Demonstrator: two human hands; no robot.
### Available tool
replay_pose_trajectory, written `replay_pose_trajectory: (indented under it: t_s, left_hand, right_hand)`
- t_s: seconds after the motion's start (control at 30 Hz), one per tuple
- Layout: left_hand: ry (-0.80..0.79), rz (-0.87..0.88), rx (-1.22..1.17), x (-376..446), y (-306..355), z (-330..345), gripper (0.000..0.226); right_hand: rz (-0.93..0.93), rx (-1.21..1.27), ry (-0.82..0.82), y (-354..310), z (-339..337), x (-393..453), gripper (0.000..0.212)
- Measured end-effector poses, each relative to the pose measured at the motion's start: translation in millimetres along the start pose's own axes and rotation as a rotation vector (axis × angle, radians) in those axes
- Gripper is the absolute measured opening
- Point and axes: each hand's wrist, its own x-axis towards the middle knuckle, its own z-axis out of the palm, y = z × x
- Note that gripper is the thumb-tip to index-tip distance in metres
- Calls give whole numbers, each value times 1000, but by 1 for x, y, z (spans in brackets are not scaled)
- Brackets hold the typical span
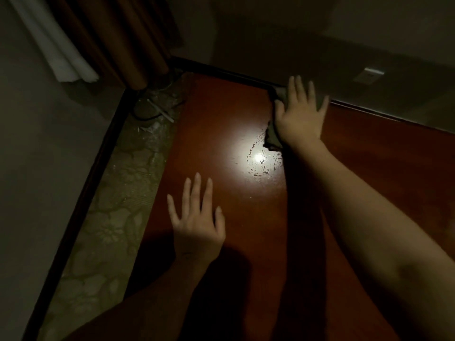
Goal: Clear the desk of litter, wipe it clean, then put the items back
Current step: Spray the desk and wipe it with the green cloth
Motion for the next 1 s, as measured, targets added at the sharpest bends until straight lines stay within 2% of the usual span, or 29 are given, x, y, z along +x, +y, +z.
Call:
replay_pose_trajectory:
  t_s: [0.17, 0.27, 0.33, 0.4, 0.47, 0.57, 0.67, 0.77, 0.87, 1.0]
  left_hand:
    - [-35, -4, 18, -1, 1, -1, 57]
    - [-59, -11, 13, 0, 1, 0, 58]
    - [-72, -21, -4, 0, 0, 1, 59]
    - [-72, -25, -8, 0, 0, 1, 59]
    - [-66, -24, 2, 1, 1, 0, 59]
    - [-46, -22, 8, 0, 2, 0, 59]
    - [-31, -20, 5, 0, 2, -1, 58]
    - [-48, -21, 1, 0, 2, -2, 58]
    - [-76, -17, -12, -1, 1, -2, 57]
    - [-113, -24, -26, 0, -1, -2, 57]
  right_hand:
    - [-358, -75, -3, -36, 18, -59, 62]
    - [-575, -102, -73, -12, 31, -136, 62]
    - [-618, -133, -139, 27, 34, -166, 62]
    - [-482, -122, -111, 69, 28, -163, 63]
    - [-232, -73, -39, 93, 16, -136, 65]
    - [77, -31, 10, 90, 1, -73, 64]
    - [113, 10, 16, 56, -5, -22, 61]
    - [-87, -36, 1, 11, 4, -25, 60]
    - [-363, -88, -2, -21, 24, -90, 61]
    - [-613, -104, -112, 4, 39, -184, 62]
